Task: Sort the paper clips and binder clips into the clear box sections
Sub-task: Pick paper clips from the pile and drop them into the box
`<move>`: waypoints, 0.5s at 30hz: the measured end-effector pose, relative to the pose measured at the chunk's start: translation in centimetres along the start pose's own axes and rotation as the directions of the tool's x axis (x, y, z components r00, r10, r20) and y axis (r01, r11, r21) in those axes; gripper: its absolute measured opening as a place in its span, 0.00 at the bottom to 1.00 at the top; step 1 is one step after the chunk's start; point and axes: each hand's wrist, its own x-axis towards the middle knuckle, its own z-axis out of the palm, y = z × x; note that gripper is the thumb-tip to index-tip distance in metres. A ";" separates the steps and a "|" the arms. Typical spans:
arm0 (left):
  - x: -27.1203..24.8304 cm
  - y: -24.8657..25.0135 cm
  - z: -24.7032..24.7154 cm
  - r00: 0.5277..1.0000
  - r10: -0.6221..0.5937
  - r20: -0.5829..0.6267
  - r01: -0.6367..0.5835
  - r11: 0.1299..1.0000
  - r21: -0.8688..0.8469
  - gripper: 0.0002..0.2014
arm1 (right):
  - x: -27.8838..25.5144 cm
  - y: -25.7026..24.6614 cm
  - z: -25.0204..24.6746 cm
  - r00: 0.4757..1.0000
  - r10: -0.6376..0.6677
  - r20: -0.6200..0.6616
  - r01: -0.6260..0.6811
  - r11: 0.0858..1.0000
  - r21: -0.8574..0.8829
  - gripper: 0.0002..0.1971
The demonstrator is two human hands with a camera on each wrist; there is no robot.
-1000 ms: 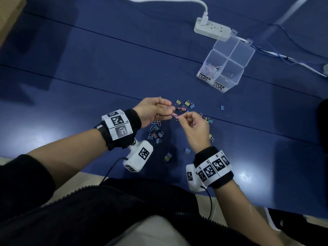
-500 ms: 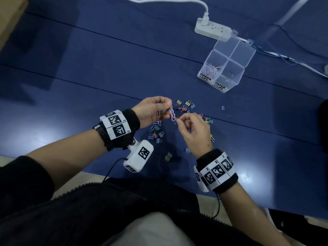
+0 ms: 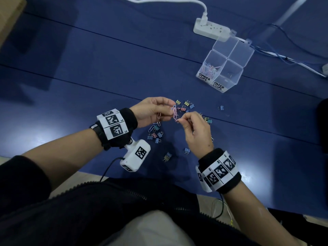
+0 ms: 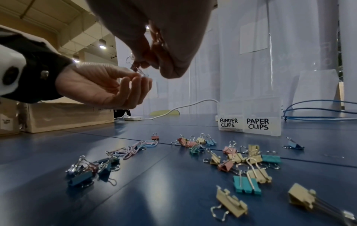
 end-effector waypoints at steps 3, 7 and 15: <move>-0.3 0.2 0.2 0.998 -0.027 0.057 0.025 0.999 0.021 0.11 | 0.0 0.0 0.0 1.000 -0.006 0.004 0.006 1.000 0.001 0.08; -0.3 0.1 0.2 0.998 -0.015 0.065 0.010 0.997 0.081 0.11 | -0.1 0.2 0.1 0.999 -0.012 0.038 0.013 1.000 -0.009 0.09; 0.0 -0.3 0.1 0.994 0.028 0.110 -0.042 0.992 0.122 0.15 | 0.0 0.1 -0.2 0.997 0.071 0.035 -0.075 0.987 0.144 0.07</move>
